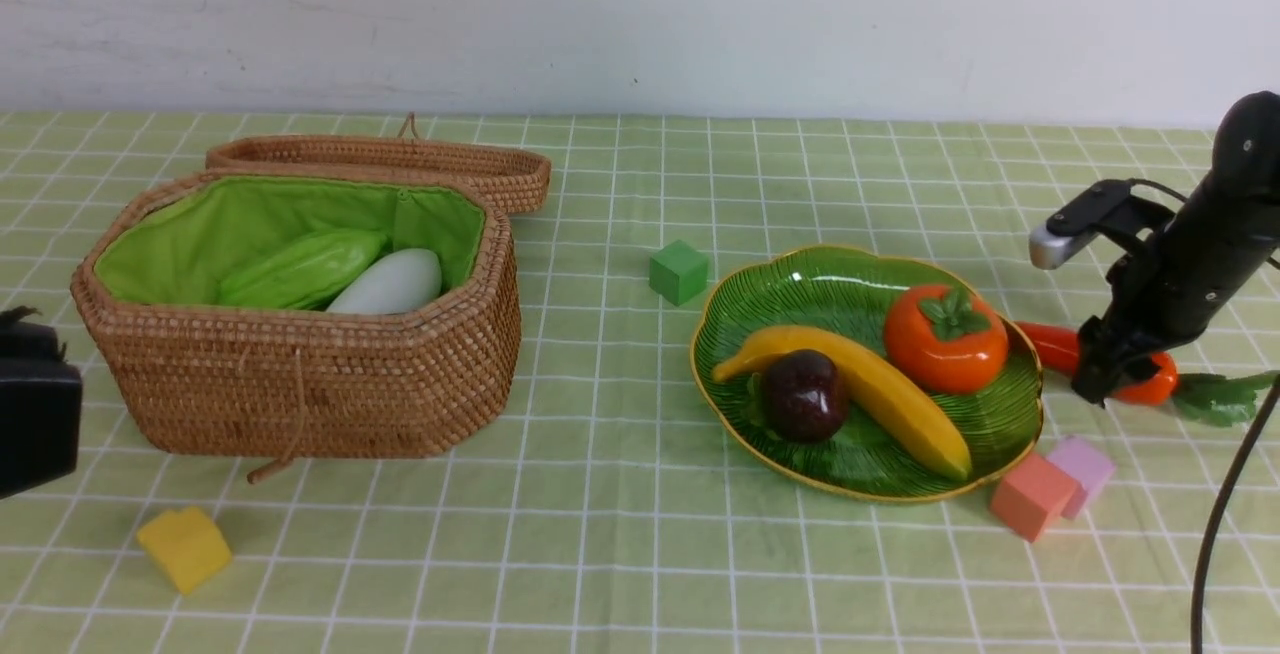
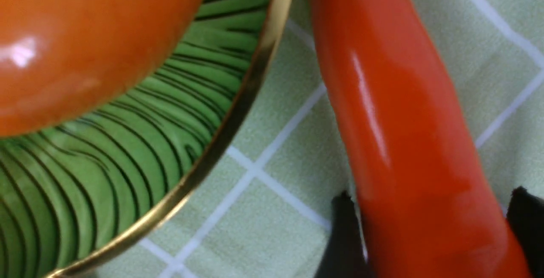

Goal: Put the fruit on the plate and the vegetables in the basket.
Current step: Use the right arm to grab a carrot and put it into the left basket

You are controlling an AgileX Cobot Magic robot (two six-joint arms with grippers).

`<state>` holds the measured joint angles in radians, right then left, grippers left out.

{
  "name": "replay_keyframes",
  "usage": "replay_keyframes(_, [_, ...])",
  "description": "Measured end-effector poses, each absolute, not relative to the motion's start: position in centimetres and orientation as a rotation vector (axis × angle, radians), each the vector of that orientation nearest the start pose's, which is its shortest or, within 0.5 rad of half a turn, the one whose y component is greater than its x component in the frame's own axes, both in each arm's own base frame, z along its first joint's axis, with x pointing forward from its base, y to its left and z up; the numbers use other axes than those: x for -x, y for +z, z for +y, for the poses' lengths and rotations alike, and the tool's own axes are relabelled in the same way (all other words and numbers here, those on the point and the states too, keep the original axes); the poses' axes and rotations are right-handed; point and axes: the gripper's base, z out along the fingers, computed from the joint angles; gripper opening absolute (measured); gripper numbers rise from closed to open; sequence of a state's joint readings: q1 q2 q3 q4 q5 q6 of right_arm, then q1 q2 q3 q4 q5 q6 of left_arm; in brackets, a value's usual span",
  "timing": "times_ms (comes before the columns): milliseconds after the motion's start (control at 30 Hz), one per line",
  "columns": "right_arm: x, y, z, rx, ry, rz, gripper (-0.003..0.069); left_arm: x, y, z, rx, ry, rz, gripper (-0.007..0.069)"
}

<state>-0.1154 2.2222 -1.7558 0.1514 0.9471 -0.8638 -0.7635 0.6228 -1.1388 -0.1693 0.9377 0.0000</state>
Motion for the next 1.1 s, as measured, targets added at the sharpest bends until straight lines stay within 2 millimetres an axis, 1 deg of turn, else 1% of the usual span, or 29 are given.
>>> replay_keyframes(33, [-46.3, 16.4, -4.2, 0.947, 0.013, 2.706, 0.0428, -4.4, 45.0, -5.9, -0.727, -0.709, 1.82, 0.0095])
replay_keyframes(67, [-46.3, 16.4, -4.2, 0.946, 0.015, 2.706, 0.0428, -4.4, 45.0, -5.9, -0.727, -0.709, 1.82, 0.0095])
replay_keyframes(133, [-46.3, 16.4, -4.2, 0.944, 0.024, 2.709, 0.037, -4.4, 45.0, -5.9, -0.727, -0.707, 1.82, 0.0095])
replay_keyframes(567, [-46.2, 16.4, -4.1, 0.949, 0.033, 2.718, 0.0366, -4.4, 45.1, -5.9, -0.723, -0.71, 1.812, 0.0095])
replay_keyframes(667, [-45.7, 17.2, -4.1, 0.934, 0.051, 2.745, 0.0366, -4.4, 45.2, -5.9, -0.72, -0.711, 1.806, 0.0097])
replay_keyframes(800, [-45.3, 19.4, -4.2, 0.877, 0.012, 2.733, 0.0366, -4.4, 45.2, -5.9, -0.72, -0.71, 1.805, 0.0101])
replay_keyframes(833, [-45.0, 20.5, -4.2, 0.844, -0.004, 2.728, 0.0366, -4.5, 45.2, -5.9, -0.72, -0.707, 1.805, 0.0101])
replay_keyframes(867, [-44.9, 21.2, -4.3, 0.822, -0.018, 2.731, 0.0366, -4.5, 45.2, -5.9, -0.72, -0.701, 1.805, 0.0102])
replay_keyframes(1000, [-43.8, 23.9, -4.6, 0.668, -0.07, 2.769, 0.0366, -4.6, 45.1, -5.8, -0.719, -0.673, 1.802, 0.0102])
replay_keyframes(1100, [-42.5, 26.0, -4.7, 0.52, -0.081, 2.825, 0.0366, -4.7, 45.1, -5.7, -0.719, -0.656, 1.8, 0.0102])
